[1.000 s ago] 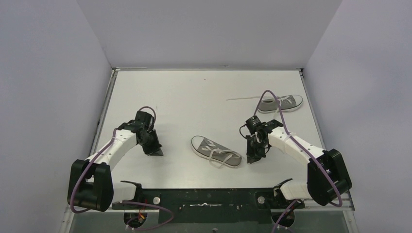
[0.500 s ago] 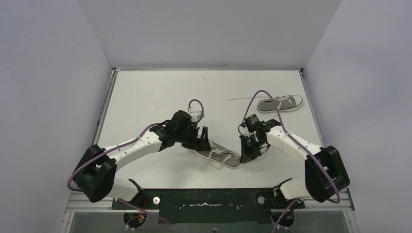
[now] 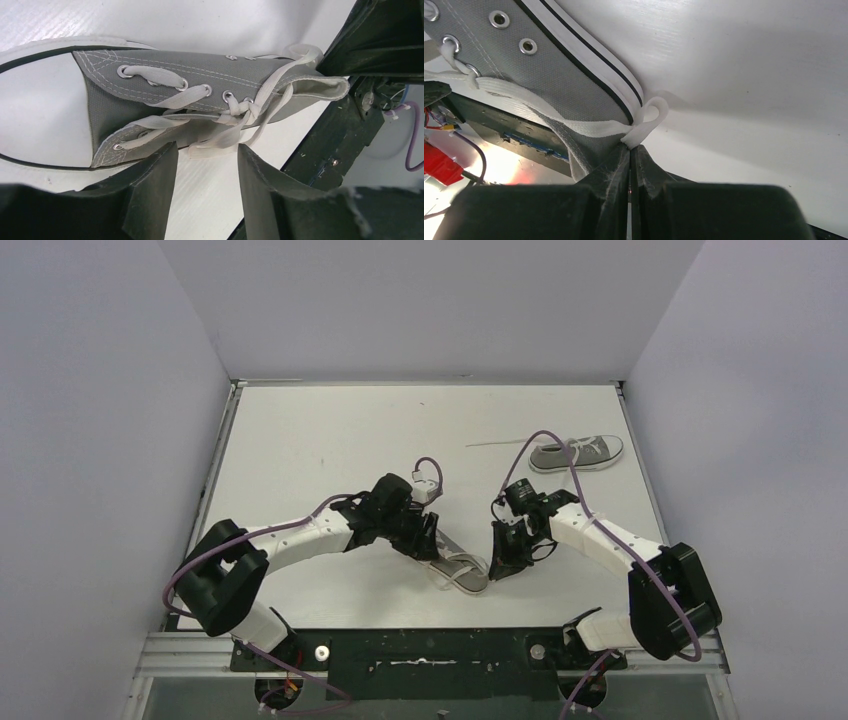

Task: Tie the shoes
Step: Tie the shoelace on the shoe.

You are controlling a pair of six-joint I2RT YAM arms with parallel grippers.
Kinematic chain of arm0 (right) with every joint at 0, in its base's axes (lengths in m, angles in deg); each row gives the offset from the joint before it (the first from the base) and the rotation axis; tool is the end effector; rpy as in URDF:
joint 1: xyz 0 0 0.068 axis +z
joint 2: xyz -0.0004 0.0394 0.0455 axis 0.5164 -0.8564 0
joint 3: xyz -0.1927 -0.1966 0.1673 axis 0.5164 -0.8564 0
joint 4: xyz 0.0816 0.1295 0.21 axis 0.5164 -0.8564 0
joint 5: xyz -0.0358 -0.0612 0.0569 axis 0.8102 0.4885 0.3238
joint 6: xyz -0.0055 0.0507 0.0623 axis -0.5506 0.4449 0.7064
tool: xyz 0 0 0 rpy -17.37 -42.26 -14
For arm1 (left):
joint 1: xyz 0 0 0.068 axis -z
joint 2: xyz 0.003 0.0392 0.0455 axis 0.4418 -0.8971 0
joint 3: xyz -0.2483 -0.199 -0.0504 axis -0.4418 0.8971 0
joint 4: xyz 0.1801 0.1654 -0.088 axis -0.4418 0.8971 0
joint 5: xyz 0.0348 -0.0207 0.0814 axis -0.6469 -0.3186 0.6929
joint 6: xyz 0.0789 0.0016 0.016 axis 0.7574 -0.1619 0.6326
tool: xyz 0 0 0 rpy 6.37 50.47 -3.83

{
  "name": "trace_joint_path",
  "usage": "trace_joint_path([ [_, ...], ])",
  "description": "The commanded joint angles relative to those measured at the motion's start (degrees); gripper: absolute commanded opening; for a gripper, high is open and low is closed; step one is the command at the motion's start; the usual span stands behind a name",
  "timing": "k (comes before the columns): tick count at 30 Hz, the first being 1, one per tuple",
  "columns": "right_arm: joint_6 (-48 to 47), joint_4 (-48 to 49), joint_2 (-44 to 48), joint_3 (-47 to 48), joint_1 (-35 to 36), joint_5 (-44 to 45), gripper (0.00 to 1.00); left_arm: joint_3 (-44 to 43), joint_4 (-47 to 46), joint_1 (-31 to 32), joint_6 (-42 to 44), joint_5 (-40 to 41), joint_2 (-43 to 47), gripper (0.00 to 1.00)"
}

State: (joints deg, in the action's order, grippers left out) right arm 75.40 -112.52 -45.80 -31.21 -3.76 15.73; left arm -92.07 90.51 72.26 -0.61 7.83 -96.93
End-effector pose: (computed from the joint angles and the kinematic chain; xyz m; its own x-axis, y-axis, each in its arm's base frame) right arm 0.1741 0.1242 0.2004 -0.9967 0.0032 0.0816 0.0401 0.8898 0.4546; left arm 0.2074 -0.2510 0.2151 -0.7990 0.3261 -0.5052 0.5776 0.6501 -0.4937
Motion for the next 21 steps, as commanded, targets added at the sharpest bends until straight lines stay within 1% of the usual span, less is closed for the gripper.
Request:
trace_joint_path([
  [1,2.1,1.7,3.4,-0.2,-0.2,-1.0,0.0,-0.9,-3.6,0.1,3.3,-0.9,-0.1,0.42],
  [4,2.1,1.5,3.7,-0.1,-0.2,-2.0,0.0,-0.9,-5.1,0.6,3.1,-1.5,-0.4,0.38],
  [10,2.2,1.5,3.3,-0.3,0.0,-3.3,0.0,-0.2,-7.2,2.0,2.8,-0.9,-0.8,0.41],
  [12,2.2,1.2,3.5,-0.2,0.0,-3.4,0.0,-0.7,-7.2,2.3,2.3,-0.5,-1.5,0.4],
  [14,2.4,1.0,3.7,-0.2,0.1,-3.4,0.0,-1.3,-6.0,2.2,2.3,0.5,-2.2,0.3],
  [16,2.6,0.9,3.9,-0.2,0.1,-3.3,0.0,-1.1,-5.6,2.3,2.4,1.5,-1.9,0.22],
  [18,2.5,0.3,4.1,-0.1,0.1,-2.9,0.0,-0.6,-4.8,2.3,2.9,2.2,-0.9,0.13],
  [20,2.5,-0.8,4.0,0.3,0.1,-2.0,0.0,-0.2,-2.6,2.3,3.5,4.4,0.9,0.02],
  [21,2.5,-1.6,4.0,0.4,0.1,-1.2,0.0,0.2,-1.6,2.2,3.7,5.7,1.9,0.0],
])
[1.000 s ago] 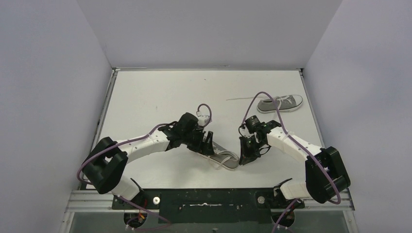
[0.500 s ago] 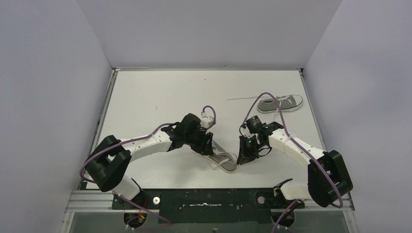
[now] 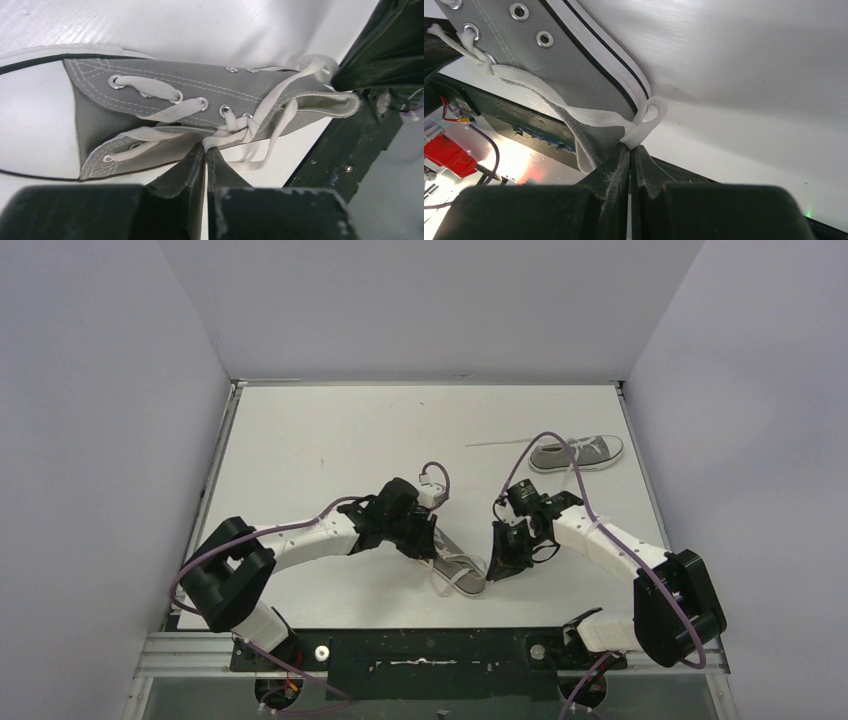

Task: Tie the shoes
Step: Tie the shoelace on the shoe.

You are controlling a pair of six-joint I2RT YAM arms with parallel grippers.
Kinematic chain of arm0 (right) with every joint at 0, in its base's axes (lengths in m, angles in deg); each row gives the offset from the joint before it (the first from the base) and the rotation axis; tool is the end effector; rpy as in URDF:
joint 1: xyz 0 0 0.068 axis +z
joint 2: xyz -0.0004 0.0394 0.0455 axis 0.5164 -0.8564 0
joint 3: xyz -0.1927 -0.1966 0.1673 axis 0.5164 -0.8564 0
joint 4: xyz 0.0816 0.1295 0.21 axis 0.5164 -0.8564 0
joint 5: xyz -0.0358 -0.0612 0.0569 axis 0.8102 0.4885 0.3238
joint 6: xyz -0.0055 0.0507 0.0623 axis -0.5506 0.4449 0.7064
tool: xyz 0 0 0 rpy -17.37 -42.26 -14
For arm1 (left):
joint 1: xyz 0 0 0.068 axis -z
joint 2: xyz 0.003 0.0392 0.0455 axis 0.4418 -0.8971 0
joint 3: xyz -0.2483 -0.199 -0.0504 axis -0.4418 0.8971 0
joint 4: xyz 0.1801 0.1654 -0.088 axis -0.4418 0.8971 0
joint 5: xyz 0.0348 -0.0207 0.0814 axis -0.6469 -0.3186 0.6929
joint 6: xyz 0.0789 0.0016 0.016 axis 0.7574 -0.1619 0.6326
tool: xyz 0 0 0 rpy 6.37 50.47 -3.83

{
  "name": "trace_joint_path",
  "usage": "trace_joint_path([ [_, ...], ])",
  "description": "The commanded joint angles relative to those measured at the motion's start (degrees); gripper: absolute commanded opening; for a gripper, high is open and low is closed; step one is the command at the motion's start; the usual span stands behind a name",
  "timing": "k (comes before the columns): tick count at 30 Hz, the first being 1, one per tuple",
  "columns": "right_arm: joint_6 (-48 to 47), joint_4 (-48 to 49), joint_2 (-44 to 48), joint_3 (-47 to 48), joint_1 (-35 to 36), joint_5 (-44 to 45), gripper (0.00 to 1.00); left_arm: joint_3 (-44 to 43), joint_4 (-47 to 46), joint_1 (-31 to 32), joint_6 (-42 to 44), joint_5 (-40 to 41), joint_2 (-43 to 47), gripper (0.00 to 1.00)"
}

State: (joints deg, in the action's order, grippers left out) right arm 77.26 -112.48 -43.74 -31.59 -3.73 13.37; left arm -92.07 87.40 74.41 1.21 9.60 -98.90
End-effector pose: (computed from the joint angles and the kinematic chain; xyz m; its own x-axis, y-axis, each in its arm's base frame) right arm 0.1686 0.1243 0.2068 -0.9958 0.0197 0.0896 0.0617 0.8662 0.4959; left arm 0.2057 -0.2643 0.2089 -0.7579 0.3604 -0.5437 0.6278 0.6295 -0.4579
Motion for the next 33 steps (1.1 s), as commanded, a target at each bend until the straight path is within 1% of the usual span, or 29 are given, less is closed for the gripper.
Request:
trace_joint_path([
  [1,0.8,-2.7,1.9,1.1,0.0,2.5,0.0,0.7,2.4,-0.2,2.0,5.4,5.3,0.0],
  [4,1.5,-6.6,1.0,2.1,-0.2,6.5,0.0,2.0,3.6,-1.8,1.0,6.7,7.2,0.0],
  [7,1.8,-10.6,-2.7,2.8,-0.7,9.0,0.0,2.5,6.0,-3.1,-0.4,8.4,8.4,0.0],
  [9,2.6,-10.7,-4.0,2.4,-0.8,10.1,0.0,3.8,6.3,-3.3,-1.5,10.5,9.5,0.0],
  [13,4.2,-11.1,-5.2,3.4,-0.9,12.8,0.0,5.6,6.0,-3.4,-1.3,9.8,11.4,0.0],
  [18,7.0,-8.6,-1.7,5.5,-1.4,18.6,0.0,7.7,5.5,-3.5,-1.1,10.4,12.1,0.0],
  [21,6.2,-10.5,-1.5,8.6,-1.9,22.9,0.0,8.8,5.7,-3.7,-1.8,11.1,12.1,0.0],
  [23,5.8,-10.5,-1.3,8.7,-2.4,22.7,0.0,9.9,4.7,-3.6,-1.9,11.3,12.5,0.0],
  [26,6.0,-7.8,-1.9,6.3,-2.9,17.9,0.0,10.0,4.2,-3.8,-1.2,11.8,13.0,0.0],
  [28,4.8,-5.1,-3.0,5.1,-2.8,13.9,0.0,8.6,4.8,-4.1,0.1,9.7,12.7,0.0],
  [30,3.6,-5.6,-3.8,5.9,-2.8,14.2,0.0,6.4,5.8,-4.1,1.5,7.5,12.2,0.0],
  [33,1.2,-7.3,-4.3,8.9,-2.9,17.1,0.0,4.4,4.1,-4.1,1.8,1.7,12.0,0.0],
])
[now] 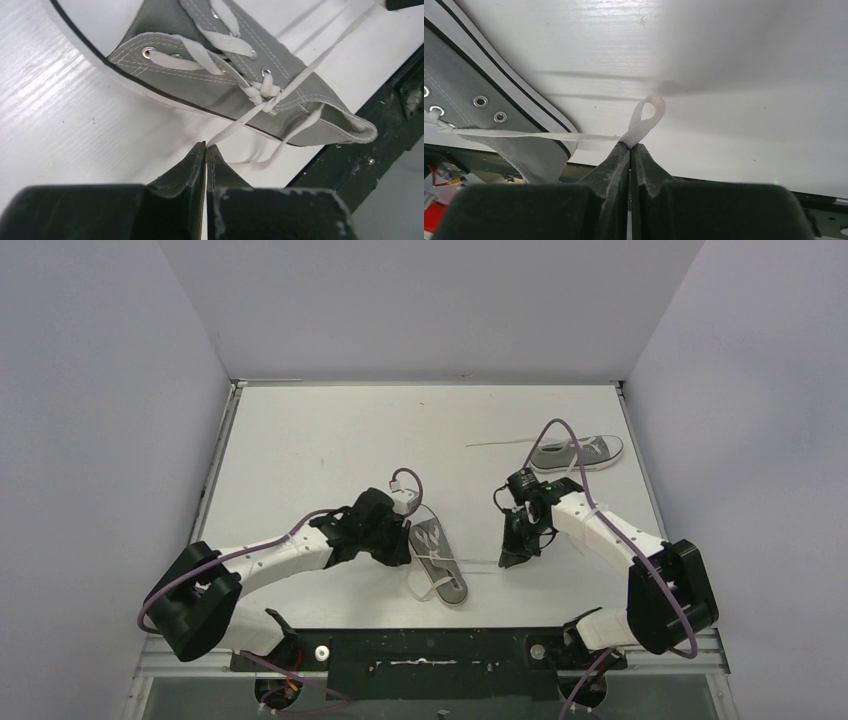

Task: Tie the shoes
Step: Tie the shoelace on the shoe.

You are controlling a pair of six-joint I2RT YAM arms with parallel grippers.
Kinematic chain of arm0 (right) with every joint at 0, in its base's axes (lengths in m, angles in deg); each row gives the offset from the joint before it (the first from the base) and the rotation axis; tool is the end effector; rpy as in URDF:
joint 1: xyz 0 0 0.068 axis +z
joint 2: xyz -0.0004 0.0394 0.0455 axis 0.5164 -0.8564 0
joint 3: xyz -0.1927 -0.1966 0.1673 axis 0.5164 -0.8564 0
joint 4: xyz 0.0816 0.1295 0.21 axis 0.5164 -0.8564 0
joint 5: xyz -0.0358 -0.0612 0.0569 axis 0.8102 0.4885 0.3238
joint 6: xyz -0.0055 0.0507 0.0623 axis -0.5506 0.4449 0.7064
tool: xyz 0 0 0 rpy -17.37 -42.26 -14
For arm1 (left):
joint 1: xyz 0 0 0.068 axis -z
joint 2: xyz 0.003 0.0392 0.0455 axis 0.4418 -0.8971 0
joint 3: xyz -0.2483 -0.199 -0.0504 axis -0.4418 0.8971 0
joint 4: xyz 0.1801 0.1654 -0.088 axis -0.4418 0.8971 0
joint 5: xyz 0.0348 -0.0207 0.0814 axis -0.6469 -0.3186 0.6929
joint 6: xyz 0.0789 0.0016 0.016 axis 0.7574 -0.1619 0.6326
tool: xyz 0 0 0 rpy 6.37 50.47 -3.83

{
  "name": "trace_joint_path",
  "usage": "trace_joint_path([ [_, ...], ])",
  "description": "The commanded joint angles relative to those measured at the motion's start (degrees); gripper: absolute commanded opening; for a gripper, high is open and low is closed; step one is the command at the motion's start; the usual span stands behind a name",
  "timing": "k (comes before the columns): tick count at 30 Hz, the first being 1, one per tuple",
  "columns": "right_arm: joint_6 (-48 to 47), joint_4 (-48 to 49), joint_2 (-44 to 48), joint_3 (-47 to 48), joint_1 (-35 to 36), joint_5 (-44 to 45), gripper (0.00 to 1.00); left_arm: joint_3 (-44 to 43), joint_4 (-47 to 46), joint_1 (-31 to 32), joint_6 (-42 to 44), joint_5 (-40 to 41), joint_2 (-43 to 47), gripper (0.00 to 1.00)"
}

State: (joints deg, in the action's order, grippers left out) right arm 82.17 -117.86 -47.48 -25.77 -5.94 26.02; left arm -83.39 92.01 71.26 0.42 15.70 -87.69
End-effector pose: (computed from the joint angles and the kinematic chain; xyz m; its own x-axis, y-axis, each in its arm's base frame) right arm 0.1937 0.1116 0.2129 -0.9805 0.1883 0.0560 0.1964 0.9351 0.2949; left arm 0.1834 -0.2060 0.2076 -0.7890 0.2986 -0.5369 0.5458 0.7420 -0.3894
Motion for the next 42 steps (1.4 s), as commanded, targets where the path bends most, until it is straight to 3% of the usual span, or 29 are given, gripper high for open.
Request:
trace_joint_path([
  [1,-4.7,-3.0,-1.2,4.3,-0.7,6.0,0.0,-4.8,-0.8,-0.9,2.6,-6.2,0.7,0.0],
  [4,-7.7,-5.0,-4.1,7.8,-0.6,7.9,0.02,-7.4,0.7,-0.8,2.6,-9.2,0.3,0.0],
  [10,-9.6,-7.7,-6.4,11.6,-1.1,7.5,0.49,-10.9,6.1,-0.8,6.2,-13.0,-0.1,0.0],
  [13,-9.7,-8.1,-5.8,12.0,-3.7,6.5,0.62,-11.1,7.5,-0.9,7.1,-13.5,-0.7,0.0],
  [17,-11.2,-4.0,-6.9,10.3,-8.4,-1.5,0.69,-10.8,6.9,-1.1,6.8,-14.9,-0.9,0.0],
  [22,-11.4,2.2,-12.3,11.4,-7.6,-8.8,0.72,-10.7,6.5,-1.1,5.7,-15.2,-1.7,0.0],
  [27,-9.9,4.5,-17.3,14.5,-2.7,-6.8,0.73,-9.5,4.0,-1.0,3.7,-15.5,-1.6,0.0],
  [30,-6.8,3.7,-20.4,15.6,0.8,0.0,0.73,-8.9,3.0,-1.0,2.8,-15.3,-1.5,0.0],
  [35,1.4,-5.0,-23.8,16.0,4.4,15.0,0.62,-8.4,2.9,-1.0,2.6,-14.0,-0.9,0.0],
  [36,2.3,-6.1,-21.8,14.3,4.4,18.9,0.53,-8.2,2.9,-1.2,2.6,-13.6,-0.8,0.0],
  [38,2.2,-6.4,-15.9,10.7,2.8,23.4,0.21,-8.0,3.5,-1.5,3.0,-13.3,-0.5,0.0],
  [39,0.7,-5.7,-12.5,9.4,1.1,23.6,0.12,-7.9,4.0,-1.5,3.3,-13.1,-0.3,0.0],
  [42,-4.0,-7.6,-4.7,9.2,-6.8,22.4,0.08,-7.3,4.4,-1.9,3.6,-13.3,0.8,0.0],
])
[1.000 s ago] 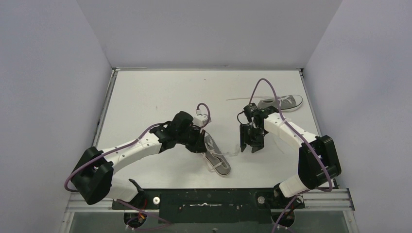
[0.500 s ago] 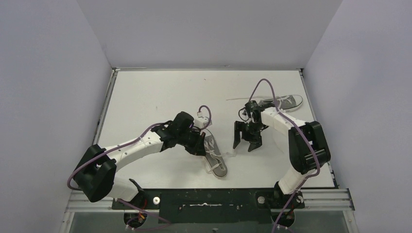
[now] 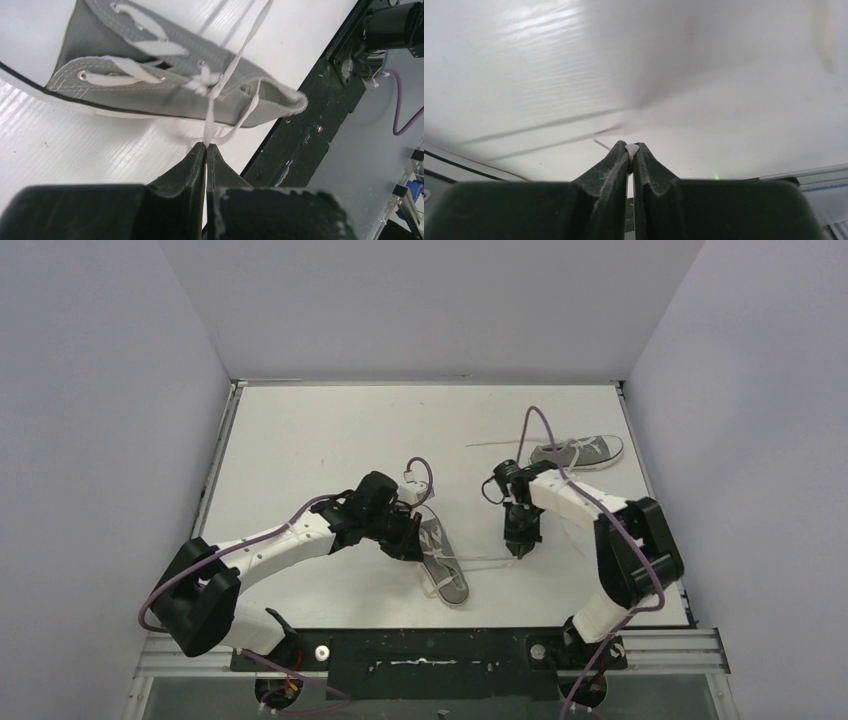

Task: Tie the shoes
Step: Tie the shoelace on the shoe.

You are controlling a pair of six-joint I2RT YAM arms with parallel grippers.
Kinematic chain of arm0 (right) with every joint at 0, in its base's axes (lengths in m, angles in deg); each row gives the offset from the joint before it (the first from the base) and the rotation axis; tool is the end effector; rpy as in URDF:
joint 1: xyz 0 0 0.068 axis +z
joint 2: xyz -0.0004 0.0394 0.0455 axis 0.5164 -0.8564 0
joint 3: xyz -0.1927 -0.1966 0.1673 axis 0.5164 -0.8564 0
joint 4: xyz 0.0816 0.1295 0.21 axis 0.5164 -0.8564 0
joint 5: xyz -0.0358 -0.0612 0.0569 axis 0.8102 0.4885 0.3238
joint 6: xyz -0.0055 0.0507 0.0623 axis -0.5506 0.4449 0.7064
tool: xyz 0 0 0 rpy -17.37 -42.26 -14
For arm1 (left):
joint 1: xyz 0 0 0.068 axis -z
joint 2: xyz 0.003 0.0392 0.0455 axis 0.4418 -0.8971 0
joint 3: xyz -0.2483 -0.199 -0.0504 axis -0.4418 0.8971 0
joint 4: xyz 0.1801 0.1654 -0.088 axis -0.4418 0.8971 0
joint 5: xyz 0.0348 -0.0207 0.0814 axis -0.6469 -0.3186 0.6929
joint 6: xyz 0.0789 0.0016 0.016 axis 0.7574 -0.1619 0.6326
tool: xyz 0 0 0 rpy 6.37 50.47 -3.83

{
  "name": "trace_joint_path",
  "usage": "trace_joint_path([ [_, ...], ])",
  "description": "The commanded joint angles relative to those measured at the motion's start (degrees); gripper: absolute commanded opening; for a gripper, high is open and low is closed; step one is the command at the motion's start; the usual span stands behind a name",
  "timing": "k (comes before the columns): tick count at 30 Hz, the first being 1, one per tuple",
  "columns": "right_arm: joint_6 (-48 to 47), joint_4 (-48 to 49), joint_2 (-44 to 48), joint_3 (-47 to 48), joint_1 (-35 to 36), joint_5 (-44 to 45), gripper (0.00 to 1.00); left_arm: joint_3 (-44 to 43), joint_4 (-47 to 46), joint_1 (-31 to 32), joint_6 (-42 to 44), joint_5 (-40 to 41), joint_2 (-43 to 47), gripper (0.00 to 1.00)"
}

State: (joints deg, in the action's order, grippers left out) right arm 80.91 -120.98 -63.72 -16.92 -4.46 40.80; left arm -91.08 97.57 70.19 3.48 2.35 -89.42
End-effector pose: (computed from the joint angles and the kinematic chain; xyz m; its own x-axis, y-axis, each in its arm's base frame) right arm 0.2450 0.1240 0.1824 -0.9845 0.1688 0.0476 0.1683 0.9856 -0.0154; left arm 0.1884 -0.2248 0.2384 -0.7767 0.3681 -0.5112 0.6205 0.5870 -0.5200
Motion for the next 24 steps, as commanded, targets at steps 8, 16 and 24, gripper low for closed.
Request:
trace_joint_path([
  [8,-7.1,-8.8,18.0,-0.2,-19.4,3.8,0.42,0.6,0.4,-1.7,2.0,-1.2,3.0,0.0],
  [16,-9.8,-1.6,14.0,-4.1,-19.2,-16.8,0.56,-1.1,0.6,-1.6,2.4,-2.7,1.9,0.0],
  [24,1.4,2.1,12.1,-9.0,-10.5,-14.3,0.55,-0.7,-1.1,-1.2,1.5,-3.8,1.8,0.0],
])
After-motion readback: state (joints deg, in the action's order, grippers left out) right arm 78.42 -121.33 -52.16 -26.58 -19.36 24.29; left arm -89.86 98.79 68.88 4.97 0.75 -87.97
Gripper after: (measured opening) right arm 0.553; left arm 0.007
